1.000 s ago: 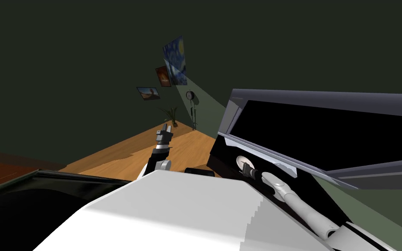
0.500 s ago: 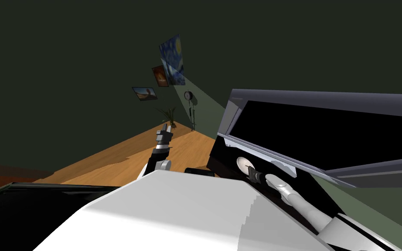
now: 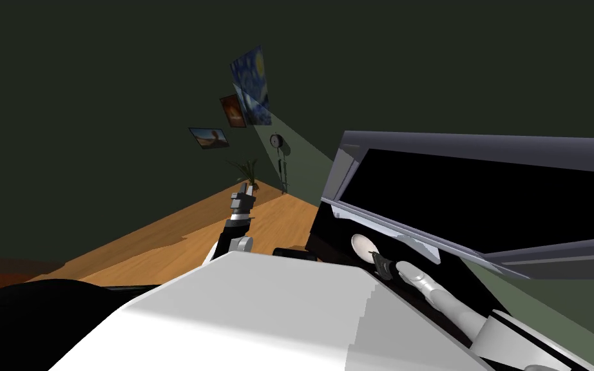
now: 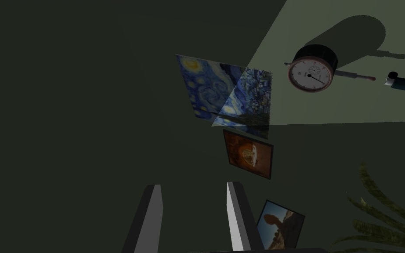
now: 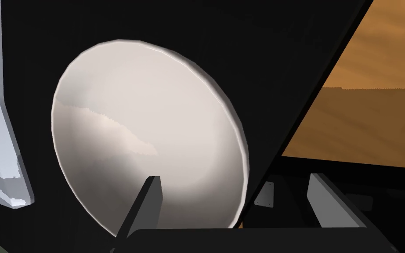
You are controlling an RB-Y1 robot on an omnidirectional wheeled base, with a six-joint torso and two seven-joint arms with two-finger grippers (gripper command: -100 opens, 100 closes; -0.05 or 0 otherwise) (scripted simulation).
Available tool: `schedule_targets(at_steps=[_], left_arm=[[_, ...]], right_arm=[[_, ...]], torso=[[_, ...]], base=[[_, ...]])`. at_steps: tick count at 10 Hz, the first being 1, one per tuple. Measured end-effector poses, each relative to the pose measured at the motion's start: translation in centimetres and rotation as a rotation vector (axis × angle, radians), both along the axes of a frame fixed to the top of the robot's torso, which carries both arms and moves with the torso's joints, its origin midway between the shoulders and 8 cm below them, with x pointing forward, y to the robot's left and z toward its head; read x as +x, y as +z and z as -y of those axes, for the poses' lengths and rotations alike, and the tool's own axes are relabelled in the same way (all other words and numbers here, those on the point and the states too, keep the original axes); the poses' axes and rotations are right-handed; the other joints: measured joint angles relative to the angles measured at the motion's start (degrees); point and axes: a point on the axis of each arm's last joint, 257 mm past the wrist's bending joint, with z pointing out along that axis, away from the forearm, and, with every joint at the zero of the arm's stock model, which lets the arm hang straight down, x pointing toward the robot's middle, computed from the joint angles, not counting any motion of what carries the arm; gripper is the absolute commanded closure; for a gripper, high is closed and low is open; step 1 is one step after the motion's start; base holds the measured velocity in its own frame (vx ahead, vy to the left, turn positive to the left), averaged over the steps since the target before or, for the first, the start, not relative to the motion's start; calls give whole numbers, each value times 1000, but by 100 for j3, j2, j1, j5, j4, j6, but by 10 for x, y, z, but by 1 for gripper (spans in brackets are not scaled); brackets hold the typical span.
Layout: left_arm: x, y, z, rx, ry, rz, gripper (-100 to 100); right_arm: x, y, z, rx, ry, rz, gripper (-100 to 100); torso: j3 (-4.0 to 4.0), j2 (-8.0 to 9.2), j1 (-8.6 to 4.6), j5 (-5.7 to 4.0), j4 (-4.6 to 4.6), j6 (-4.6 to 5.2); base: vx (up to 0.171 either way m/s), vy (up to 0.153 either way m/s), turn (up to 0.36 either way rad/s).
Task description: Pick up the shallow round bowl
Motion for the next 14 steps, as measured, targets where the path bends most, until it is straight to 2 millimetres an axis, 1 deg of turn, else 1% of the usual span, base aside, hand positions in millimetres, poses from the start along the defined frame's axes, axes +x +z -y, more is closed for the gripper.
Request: schedule_targets(at_steps=[1, 2, 3, 4, 5, 6, 7, 8, 9, 10, 11, 12, 13, 14], left_arm=[[0, 0, 0, 0, 0, 0, 0], [0, 0, 0, 0, 0, 0, 0], [0, 0, 0, 0, 0, 0, 0], [0, 0, 0, 0, 0, 0, 0], [0, 0, 0, 0, 0, 0, 0], [0, 0, 0, 0, 0, 0, 0], [0, 0, 0, 0, 0, 0, 0], [0, 0, 0, 0, 0, 0, 0], [0, 0, 0, 0, 0, 0, 0], [0, 0, 0, 0, 0, 0, 0], [0, 0, 0, 0, 0, 0, 0], [0, 0, 0, 0, 0, 0, 0], [0, 0, 0, 0, 0, 0, 0], [0, 0, 0, 0, 0, 0, 0]], right_arm=[[0, 0, 0, -1, -2, 0, 0], [0, 0, 0, -1, -2, 0, -100], [-12, -3, 3, 8, -43, -1, -100], [-20, -5, 4, 14, -71, 0, -100], [-38, -9, 8, 19, -116, -3, -100], [-45, -11, 11, 23, -150, 0, -100], [-63, -12, 17, 27, -196, -3, -100], [-71, -15, 19, 32, -231, 0, -100], [-87, -19, 19, 36, -274, -4, -100], [-94, -19, 25, 38, -318, 3, -100], [-112, -23, 29, 41, -370, -1, -100], [-123, -23, 30, 42, -392, -3, -100], [-142, -24, 30, 44, -437, -7, -100], [-145, -25, 32, 51, -486, 9, -100]], torso=[[4, 7, -4, -1, 2, -2], [6, 10, -6, -2, 3, -1], [19, 34, -13, -3, 7, -7], [26, 45, -21, -5, 11, -7], [33, 57, -29, -7, 12, -2], [30, 50, -31, -7, 13, -7], [29, 50, -33, -7, 11, -2], [28, 47, -29, -8, 12, -7], [33, 57, -34, -7, 13, -2], [31, 51, -31, -7, 13, -2], [32, 55, -22, -6, 13, -3], [30, 49, -25, -5, 13, -1], [33, 57, -25, -5, 13, 0], [29, 47, -30, -7, 13, -3]], base=[[0, 0, 0], [-81, -20, 331], [-109, -44, 445], [-127, -60, 395], [-107, -57, 423], [-100, -57, 425], [-105, -40, 481], [-136, -51, 479], [-118, -34, 336], [-130, -2, 466], [-111, -10, 406], [-134, -6, 453], [-107, -15, 440], [-36, -17, 69]])
